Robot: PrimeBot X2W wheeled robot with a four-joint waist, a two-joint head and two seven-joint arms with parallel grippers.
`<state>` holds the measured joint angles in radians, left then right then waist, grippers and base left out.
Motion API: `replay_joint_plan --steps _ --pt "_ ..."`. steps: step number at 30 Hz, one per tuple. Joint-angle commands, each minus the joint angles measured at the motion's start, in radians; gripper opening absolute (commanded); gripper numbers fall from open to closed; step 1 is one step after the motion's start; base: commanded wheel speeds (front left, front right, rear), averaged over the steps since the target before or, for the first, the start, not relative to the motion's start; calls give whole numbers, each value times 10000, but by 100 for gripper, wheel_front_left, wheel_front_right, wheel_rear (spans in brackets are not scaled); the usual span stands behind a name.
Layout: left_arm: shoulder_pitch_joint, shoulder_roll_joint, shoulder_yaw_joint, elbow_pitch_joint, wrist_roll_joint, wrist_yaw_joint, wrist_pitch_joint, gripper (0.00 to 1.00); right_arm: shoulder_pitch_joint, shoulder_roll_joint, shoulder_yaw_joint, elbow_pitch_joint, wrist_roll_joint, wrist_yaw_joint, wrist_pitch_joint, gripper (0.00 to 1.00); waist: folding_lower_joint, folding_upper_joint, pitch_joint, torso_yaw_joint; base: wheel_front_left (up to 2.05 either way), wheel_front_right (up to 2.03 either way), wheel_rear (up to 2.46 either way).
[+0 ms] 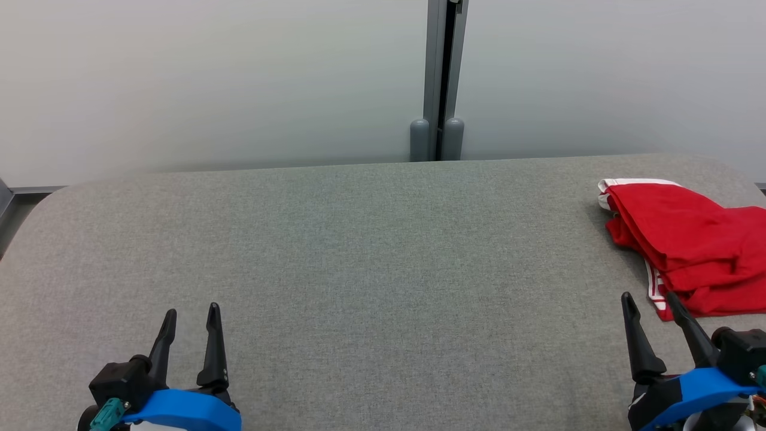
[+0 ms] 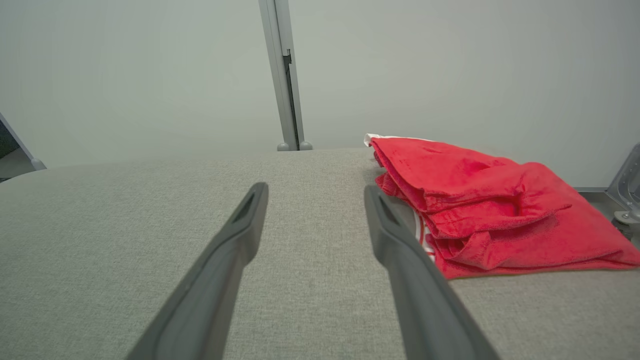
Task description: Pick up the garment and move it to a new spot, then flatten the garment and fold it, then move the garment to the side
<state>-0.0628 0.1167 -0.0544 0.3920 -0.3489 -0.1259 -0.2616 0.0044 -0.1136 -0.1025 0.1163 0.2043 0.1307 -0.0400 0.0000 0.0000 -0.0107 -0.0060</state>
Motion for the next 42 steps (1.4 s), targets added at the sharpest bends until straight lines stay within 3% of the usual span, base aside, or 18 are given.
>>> replay_joint_plan --steps 1,34,35,42 --pt "88 9 -36 67 46 -61 -43 100 101 -69 7 52 32 1 -71 100 0 0 9 -1 0 0 0" --pt "-111 170 -279 152 -224 -52 -44 100 -425 -423 531 997 363 1 -766 100 0 0 51 -1 0 0 0" --pt "-12 111 -257 192 -201 -33 7 0 -245 -346 528 1004 295 0 -714 0 1 0 51 -2 0 0 0" --pt "266 -58 -168 491 -668 -33 206 0 -106 -156 500 1443 776 0 -529 0 2 0 52 -1 0 0 0"
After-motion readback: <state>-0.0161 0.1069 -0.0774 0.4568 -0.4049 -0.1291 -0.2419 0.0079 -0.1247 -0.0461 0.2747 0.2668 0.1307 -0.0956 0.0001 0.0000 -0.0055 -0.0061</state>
